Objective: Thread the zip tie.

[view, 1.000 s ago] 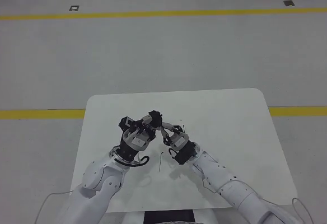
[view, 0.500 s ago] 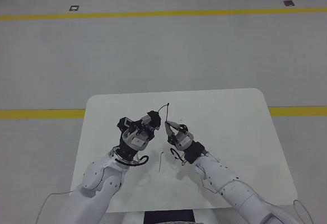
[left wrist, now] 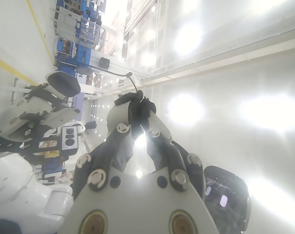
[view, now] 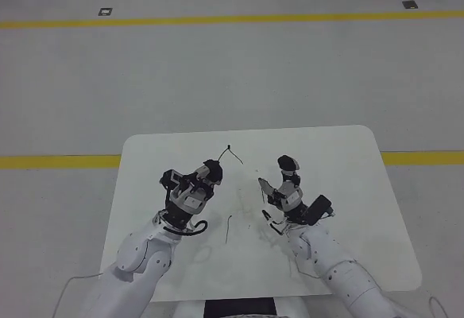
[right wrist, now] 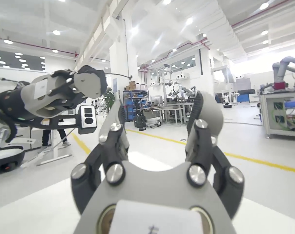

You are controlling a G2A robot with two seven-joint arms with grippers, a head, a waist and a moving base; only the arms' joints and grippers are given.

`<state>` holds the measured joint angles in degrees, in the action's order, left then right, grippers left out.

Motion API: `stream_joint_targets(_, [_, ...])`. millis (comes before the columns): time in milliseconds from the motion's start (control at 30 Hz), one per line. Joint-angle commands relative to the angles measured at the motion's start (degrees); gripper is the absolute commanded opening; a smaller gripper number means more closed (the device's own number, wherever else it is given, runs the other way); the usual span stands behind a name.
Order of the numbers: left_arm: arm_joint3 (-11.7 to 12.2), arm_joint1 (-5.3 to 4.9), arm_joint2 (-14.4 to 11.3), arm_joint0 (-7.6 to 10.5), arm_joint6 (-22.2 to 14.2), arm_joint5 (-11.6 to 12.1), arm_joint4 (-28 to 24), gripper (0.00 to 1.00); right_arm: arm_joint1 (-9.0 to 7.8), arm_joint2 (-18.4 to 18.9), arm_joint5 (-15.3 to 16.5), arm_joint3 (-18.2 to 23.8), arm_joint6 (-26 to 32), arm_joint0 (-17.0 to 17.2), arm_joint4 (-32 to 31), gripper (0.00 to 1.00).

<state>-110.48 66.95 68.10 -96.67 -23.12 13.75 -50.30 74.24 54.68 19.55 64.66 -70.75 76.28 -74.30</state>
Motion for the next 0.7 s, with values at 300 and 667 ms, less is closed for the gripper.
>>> stream_joint_targets(300, [0.2, -0.05, 0.2, -0.16, 0.8, -1.1, 0.9, 0.00, -0.50, 0.9, -0.1, -0.7, 1.4, 0.4, 2.1, 1.00])
stream_joint_targets(667, [2.8, -0.13, 2.0, -2.21, -12.6, -7.5, -19.2, 0.00, -3.12, -0.1, -0.1, 3.1, 6.4, 2.3, 21.1, 1.00])
